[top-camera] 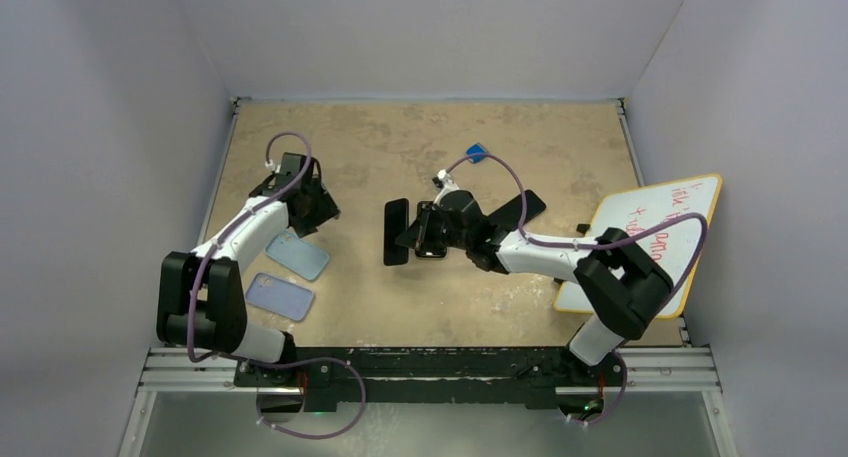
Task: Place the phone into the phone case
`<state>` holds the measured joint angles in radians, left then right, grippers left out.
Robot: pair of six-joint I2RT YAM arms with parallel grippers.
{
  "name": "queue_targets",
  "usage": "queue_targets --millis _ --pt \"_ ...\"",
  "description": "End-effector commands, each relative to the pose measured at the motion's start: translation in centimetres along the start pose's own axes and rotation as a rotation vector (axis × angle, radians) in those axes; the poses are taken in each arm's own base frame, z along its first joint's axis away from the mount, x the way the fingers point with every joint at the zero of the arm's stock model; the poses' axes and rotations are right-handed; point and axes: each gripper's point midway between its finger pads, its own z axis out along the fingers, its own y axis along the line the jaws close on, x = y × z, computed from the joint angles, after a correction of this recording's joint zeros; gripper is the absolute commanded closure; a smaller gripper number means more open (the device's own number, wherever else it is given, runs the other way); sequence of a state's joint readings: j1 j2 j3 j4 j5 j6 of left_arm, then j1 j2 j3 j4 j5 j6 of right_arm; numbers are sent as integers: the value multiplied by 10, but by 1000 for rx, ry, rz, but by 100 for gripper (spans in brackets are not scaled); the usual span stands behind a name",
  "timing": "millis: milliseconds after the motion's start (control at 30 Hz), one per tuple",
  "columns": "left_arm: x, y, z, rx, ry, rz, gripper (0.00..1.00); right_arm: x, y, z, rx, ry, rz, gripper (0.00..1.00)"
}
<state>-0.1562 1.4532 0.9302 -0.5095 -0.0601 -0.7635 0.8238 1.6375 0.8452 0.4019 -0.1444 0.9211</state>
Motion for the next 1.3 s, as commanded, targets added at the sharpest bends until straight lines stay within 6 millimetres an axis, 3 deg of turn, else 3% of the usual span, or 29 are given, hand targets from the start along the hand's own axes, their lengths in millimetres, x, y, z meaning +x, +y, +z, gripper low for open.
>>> queue_targets --millis 0,567,667,800,900,1067,1267 --pt "-11 36 -1 -160 -96 -72 45 -23 21 -18 -44 -98 -55 100" --pt "20 69 32 -278 -7 -81 58 -29 22 -34 -40 -144 -62 100" --pt "26 72 36 -285 12 -81 66 -31 22 -35 -38 -149 -68 100" --pt "25 70 35 -270 9 -74 83 -30 21 -36 -31 -151 -73 100" --pt "21 62 30 -233 5 -63 100 -32 19 -39 -22 -162 -78 100" --pt "21 23 17 -43 24 7 100 -35 16 -48 -5 -182 -94 100" --pt "51 -25 -5 154 80 99 100 -33 -2 -64 30 -193 -83 100"
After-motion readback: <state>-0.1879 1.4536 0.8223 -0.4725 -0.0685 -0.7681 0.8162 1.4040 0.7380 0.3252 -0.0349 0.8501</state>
